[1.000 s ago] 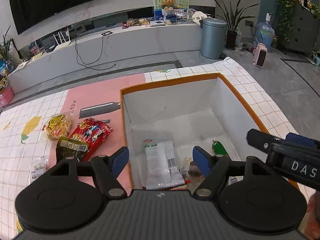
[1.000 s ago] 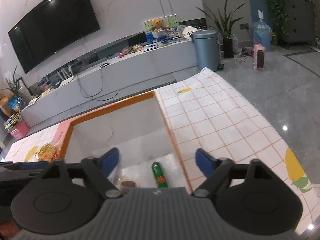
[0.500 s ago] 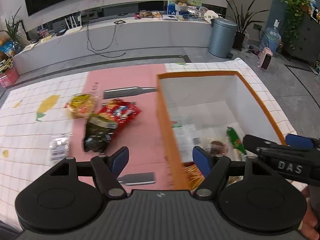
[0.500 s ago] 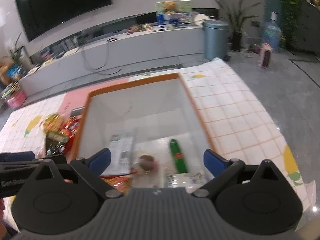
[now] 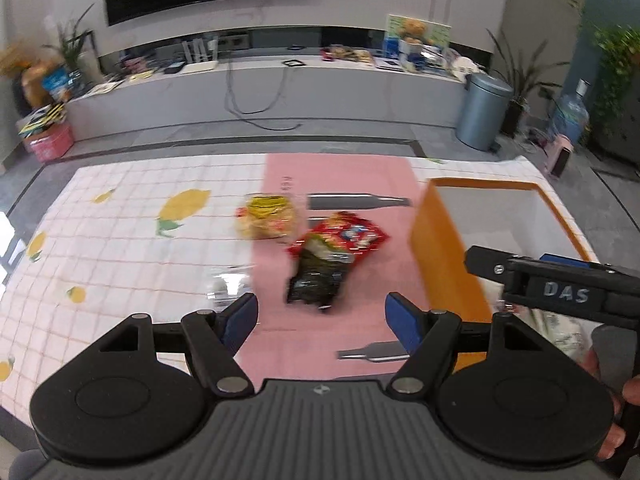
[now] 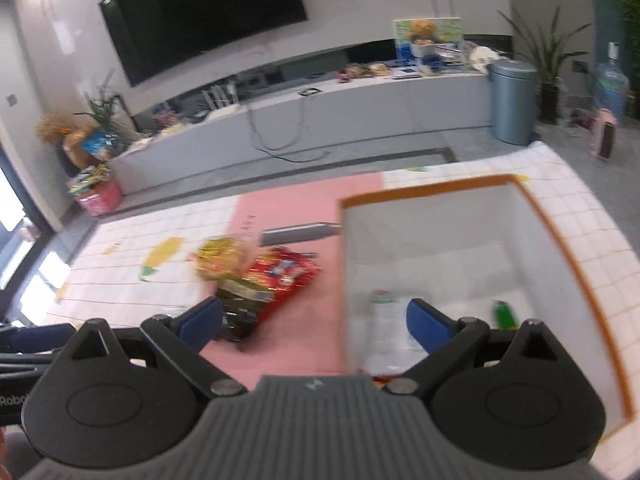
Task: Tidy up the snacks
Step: 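Move both open grippers back over the remaining snacks, then grasp the clear egg-snack packet with the left gripper while the right grasps the seaweed pack, then carry both packs into the orange box and open both grippers to release them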
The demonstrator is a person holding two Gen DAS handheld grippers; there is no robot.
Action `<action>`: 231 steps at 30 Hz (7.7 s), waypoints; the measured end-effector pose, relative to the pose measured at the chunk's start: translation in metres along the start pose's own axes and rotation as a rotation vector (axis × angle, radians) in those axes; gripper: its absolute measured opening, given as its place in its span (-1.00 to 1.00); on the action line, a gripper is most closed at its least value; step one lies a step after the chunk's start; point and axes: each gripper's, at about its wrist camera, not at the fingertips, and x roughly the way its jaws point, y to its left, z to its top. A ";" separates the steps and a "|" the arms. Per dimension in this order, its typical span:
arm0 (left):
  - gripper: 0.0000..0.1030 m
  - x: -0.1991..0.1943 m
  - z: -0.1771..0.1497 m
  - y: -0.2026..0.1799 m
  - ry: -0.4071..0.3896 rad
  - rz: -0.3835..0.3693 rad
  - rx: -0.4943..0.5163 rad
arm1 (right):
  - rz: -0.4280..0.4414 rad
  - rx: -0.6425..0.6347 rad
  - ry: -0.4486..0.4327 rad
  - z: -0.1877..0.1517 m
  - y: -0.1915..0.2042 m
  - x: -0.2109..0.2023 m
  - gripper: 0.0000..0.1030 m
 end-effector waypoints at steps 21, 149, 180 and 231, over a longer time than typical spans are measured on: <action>0.68 0.105 -0.043 0.085 -0.011 -0.047 -0.031 | -0.148 -0.034 -0.006 -0.039 0.070 0.086 0.70; 0.27 -0.004 0.013 0.056 -0.253 -0.222 -0.192 | -0.123 -0.092 -0.443 -0.007 0.030 -0.037 0.11; 0.40 0.197 0.021 -0.237 0.184 -0.263 0.055 | -0.122 0.241 -0.387 -0.013 -0.184 -0.061 0.12; 0.71 0.125 -0.006 -0.038 0.127 -0.173 -0.083 | 0.002 0.369 0.137 0.042 -0.110 0.149 0.36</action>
